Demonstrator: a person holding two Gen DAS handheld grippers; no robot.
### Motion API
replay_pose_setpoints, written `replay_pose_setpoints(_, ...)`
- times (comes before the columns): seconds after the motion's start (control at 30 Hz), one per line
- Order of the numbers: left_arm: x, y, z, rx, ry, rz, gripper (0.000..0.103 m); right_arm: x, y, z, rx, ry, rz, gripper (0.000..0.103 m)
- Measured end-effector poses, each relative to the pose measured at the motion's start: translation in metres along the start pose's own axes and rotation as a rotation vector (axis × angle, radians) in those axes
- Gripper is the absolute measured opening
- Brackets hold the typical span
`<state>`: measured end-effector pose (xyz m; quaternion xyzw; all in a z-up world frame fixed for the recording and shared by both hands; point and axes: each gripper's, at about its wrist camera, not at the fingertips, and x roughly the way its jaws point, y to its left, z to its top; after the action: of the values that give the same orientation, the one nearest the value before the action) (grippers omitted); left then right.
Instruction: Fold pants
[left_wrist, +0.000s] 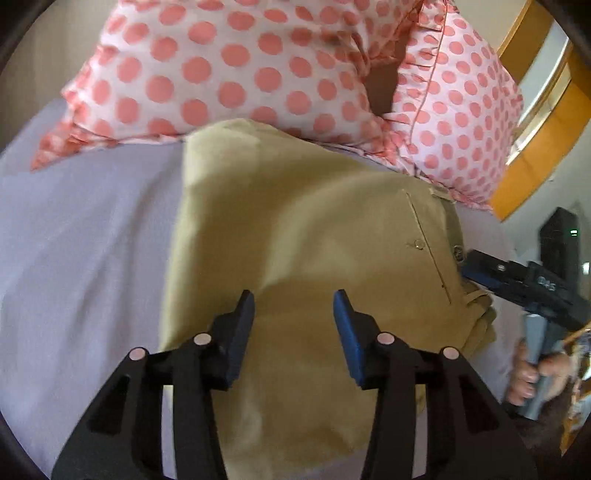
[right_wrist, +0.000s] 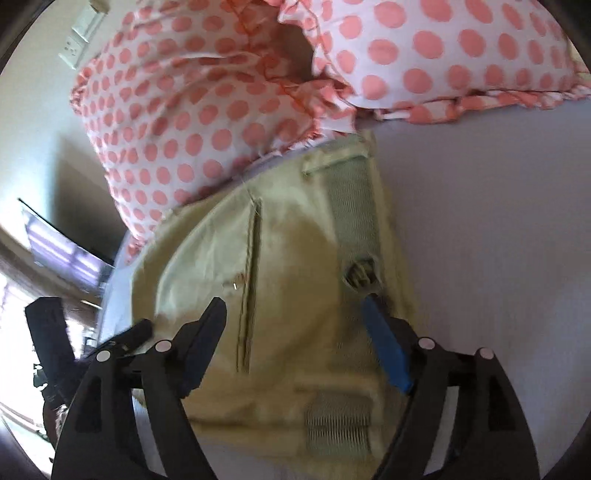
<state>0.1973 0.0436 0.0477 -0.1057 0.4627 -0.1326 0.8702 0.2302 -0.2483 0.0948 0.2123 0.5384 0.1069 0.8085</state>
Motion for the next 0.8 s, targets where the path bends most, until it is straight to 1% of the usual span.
replay_pose_setpoints(0.03,-0.010,0.000,-0.005,0.017,-0.029,0.007,0.056,-0.017,0.007,-0.010,-0.038,-0.056,-0.024,0.080)
replay_pose_setpoints(0.07,-0.028,-0.004,-0.018,0.049,-0.072,0.026,0.063,-0.032,0.016,-0.020,-0.081,-0.108,-0.033,0.084)
replay_pose_setpoints(0.1,-0.039,-0.004,-0.026,0.060,-0.090,0.044,0.079,-0.048,0.024,-0.034,-0.131,-0.163,-0.051,0.101)
replay_pose_setpoints(0.13,-0.051,-0.006,-0.037,0.071,-0.112,0.074,0.089,-0.069,0.035,-0.056,-0.190,-0.231,-0.094,0.102)
replay_pose_setpoints(0.2,-0.074,-0.008,-0.067,0.085,-0.149,0.138,0.097,-0.087,0.049,-0.091,-0.262,-0.290,-0.170,0.102)
replay_pose_setpoints(0.23,-0.079,-0.008,-0.080,0.092,-0.155,0.159,0.098,-0.088,0.056,-0.113,-0.295,-0.297,-0.223,0.102)
replay_pose_setpoints(0.27,-0.083,-0.012,-0.097,0.103,-0.155,0.178,0.098,-0.085,0.060,-0.127,-0.314,-0.295,-0.264,0.102)
replay_pose_setpoints(0.33,-0.087,-0.019,-0.116,0.131,-0.149,0.207,0.098,-0.071,0.062,-0.155,-0.326,-0.265,-0.325,0.102)
replay_pose_setpoints(0.37,-0.082,-0.023,-0.126,0.155,-0.139,0.248,0.098,-0.065,0.060,-0.164,-0.322,-0.247,-0.333,0.102)
replay_pose_setpoints(0.4,-0.081,-0.024,-0.132,0.163,-0.136,0.274,0.100,-0.057,0.060,-0.169,-0.320,-0.230,-0.335,0.102)
replay_pose_setpoints(0.43,-0.076,-0.026,-0.138,0.171,-0.136,0.321,0.100,-0.049,0.059,-0.176,-0.320,-0.207,-0.348,0.102)
replay_pose_setpoints(0.5,-0.073,-0.024,-0.146,0.173,-0.135,0.362,0.101,-0.041,0.059,-0.182,-0.323,-0.197,-0.376,0.102)
replay_pose_setpoints(0.57,-0.069,-0.021,-0.151,0.156,-0.122,0.349,0.101,-0.038,0.060,-0.184,-0.322,-0.201,-0.391,0.102)
replay_pose_setpoints(0.63,-0.070,-0.016,-0.155,0.123,-0.131,0.326,0.101,-0.037,0.058,-0.185,-0.304,-0.199,-0.378,0.102)
replay_pose_setpoints(0.8,-0.072,-0.016,-0.162,0.112,-0.175,0.334,0.101,-0.039,0.059,-0.190,-0.299,-0.207,-0.390,0.102)
